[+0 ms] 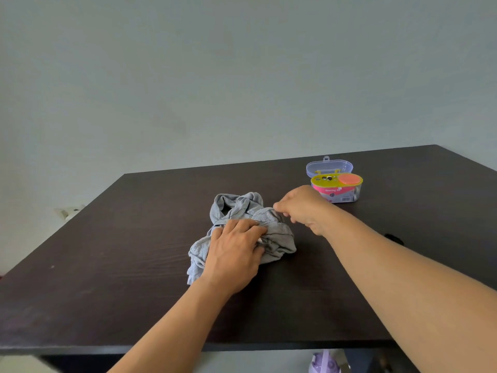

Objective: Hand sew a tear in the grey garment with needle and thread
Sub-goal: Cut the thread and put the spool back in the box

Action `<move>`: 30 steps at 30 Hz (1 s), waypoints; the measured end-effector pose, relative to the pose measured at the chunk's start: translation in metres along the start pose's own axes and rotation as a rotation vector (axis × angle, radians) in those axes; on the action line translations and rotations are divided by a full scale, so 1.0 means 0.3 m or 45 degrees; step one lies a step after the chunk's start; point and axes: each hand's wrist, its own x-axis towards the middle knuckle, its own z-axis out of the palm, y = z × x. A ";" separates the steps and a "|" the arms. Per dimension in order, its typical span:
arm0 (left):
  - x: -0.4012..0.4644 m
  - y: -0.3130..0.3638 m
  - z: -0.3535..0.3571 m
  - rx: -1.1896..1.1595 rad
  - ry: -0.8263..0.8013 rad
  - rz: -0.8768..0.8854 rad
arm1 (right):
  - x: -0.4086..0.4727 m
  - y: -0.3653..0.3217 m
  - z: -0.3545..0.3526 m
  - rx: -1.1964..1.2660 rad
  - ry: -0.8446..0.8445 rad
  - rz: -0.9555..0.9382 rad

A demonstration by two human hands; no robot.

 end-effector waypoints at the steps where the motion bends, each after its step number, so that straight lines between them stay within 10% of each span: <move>1: 0.000 -0.002 -0.004 -0.017 -0.001 0.001 | -0.006 -0.011 -0.008 0.062 -0.021 -0.002; 6: 0.006 -0.005 -0.011 -0.099 0.004 -0.012 | 0.003 -0.045 -0.037 0.285 -0.100 -0.028; 16: -0.004 -0.006 -0.017 -0.083 -0.007 0.000 | 0.006 0.002 0.032 -0.560 -0.068 -0.003; 30: 0.003 -0.067 -0.050 -0.050 -0.028 -0.010 | -0.018 -0.024 -0.045 -0.227 -0.096 0.014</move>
